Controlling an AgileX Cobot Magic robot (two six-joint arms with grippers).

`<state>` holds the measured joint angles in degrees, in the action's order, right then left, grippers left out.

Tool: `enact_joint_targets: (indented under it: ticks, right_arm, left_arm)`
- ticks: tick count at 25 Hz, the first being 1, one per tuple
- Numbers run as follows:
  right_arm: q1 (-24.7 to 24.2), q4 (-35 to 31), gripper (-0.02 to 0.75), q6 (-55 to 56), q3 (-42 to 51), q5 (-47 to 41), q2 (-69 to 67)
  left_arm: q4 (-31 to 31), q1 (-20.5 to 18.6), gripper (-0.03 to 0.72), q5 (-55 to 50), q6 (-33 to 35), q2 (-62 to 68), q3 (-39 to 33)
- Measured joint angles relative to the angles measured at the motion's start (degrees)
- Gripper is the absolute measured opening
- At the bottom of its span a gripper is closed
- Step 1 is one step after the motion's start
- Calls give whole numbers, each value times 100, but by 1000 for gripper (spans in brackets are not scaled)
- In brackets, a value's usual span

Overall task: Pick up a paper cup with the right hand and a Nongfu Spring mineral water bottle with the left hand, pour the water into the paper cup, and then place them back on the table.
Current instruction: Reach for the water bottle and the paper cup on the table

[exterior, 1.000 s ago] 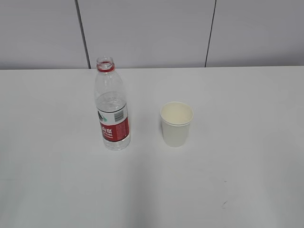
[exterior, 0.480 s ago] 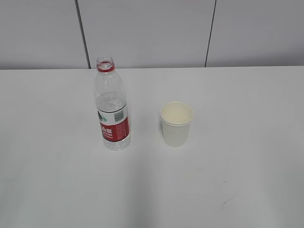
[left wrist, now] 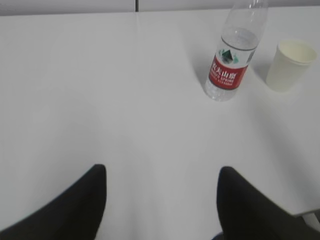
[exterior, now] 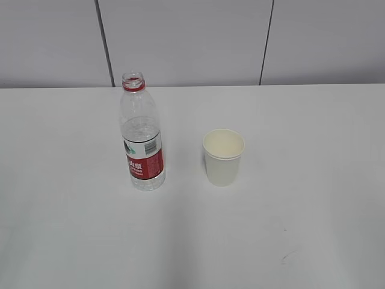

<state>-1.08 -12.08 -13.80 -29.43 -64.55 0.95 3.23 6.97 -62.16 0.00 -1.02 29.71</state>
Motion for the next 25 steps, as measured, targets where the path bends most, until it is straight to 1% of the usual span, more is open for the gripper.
enact_joint_targets:
  ticks: [4,9,14,18,21,25]
  right_arm:
    - [0,-14,590,-94,-13,595,0]
    - [0,-19,590,-229,220,1494,0]
    - [0,-32,590,-491,574,2356,-305]
    - [0,-41,590,-655,830,3081,-734]
    - [0,-41,590,-679,1049,3794,-1057]
    - [0,-54,590,-691,1276,4506,-1405]
  left_arm:
    - [-109,0,436,452,0,0,41]
    - [-539,0,436,1373,0,0,-37]
    - [-975,0,436,2397,0,0,-448]
    - [-1013,0,436,3043,0,0,-900]
    - [-1023,0,436,3430,0,0,-1206]
    - [-1037,0,436,3764,0,43,-1267]
